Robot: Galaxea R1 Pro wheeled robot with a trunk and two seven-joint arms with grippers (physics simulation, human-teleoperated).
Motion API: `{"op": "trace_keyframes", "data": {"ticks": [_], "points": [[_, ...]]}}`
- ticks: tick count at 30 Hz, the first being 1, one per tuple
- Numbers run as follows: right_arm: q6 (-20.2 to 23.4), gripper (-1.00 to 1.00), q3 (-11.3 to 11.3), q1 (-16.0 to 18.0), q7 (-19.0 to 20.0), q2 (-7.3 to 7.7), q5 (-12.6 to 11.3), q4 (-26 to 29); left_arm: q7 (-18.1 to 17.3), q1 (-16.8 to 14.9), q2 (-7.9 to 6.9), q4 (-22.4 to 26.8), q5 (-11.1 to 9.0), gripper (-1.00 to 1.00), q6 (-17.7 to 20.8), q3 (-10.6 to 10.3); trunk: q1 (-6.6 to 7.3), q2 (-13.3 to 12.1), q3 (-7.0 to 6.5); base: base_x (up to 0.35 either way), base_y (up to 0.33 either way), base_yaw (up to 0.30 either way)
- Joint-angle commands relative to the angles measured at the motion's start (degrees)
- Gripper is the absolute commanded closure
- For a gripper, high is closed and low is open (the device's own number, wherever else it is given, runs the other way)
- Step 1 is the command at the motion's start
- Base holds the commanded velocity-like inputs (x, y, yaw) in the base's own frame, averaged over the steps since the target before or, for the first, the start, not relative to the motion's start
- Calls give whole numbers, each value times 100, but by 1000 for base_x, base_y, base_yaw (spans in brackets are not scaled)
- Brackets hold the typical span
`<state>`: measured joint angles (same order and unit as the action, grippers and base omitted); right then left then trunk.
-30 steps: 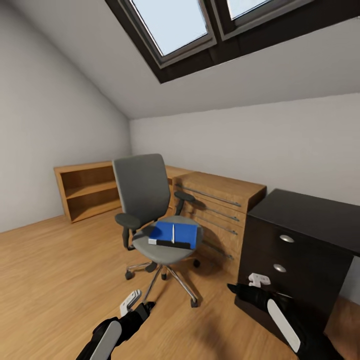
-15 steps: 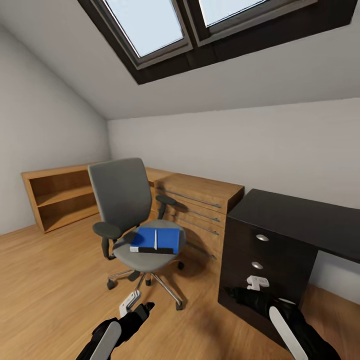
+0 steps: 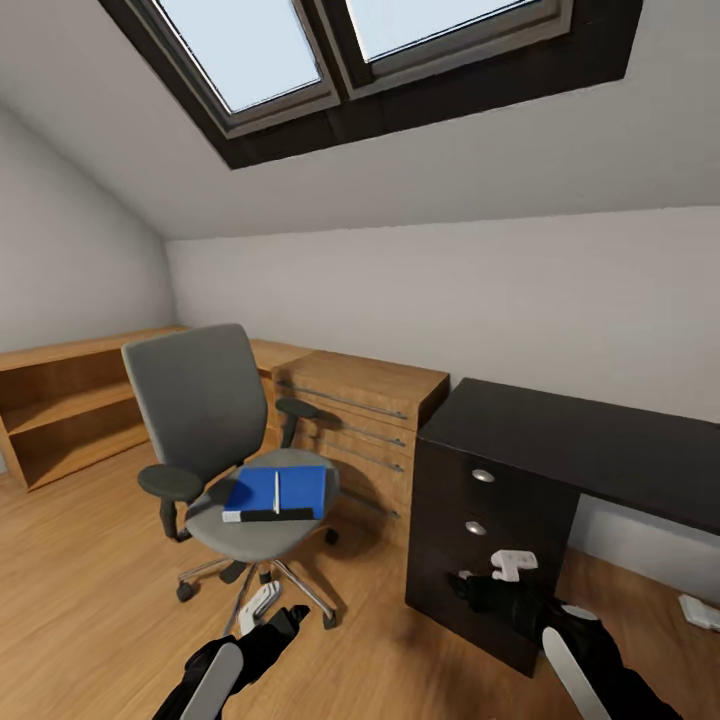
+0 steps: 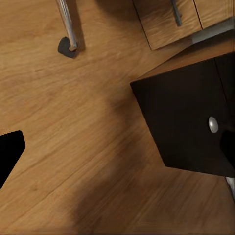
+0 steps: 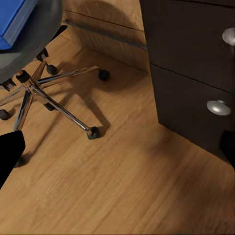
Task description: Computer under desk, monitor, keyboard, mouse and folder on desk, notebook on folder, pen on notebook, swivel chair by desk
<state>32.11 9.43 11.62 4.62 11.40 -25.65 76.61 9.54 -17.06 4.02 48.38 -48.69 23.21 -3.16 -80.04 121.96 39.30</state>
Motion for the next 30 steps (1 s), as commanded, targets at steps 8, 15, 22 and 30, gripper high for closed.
{"op": "trace_keyframes", "data": {"ticks": [8, 15, 22, 30], "points": [[23, -100, -1, -285, -156, -15, 316, 557, 60, 1, 7, 14, -61, -100, 11, -9, 177, -319, -112, 0, 0, -239], [22, -100, 2, -383, -334, -22, 445, 806, 65, 1, 11, 13, -65, -100, 10, -7, 331, -600, -217, 0, 0, -259], [25, -100, 5, -488, -351, -12, 460, 988, 59, 1, 11, 13, -68, -100, 15, -4, 485, -881, -320, 0, 0, -271], [44, -100, -1, -806, -357, 0, 473, 1382, 63, 3, 3, 13, -64, -100, 13, 2, 660, -1201, -435, 0, 0, -273]]}}
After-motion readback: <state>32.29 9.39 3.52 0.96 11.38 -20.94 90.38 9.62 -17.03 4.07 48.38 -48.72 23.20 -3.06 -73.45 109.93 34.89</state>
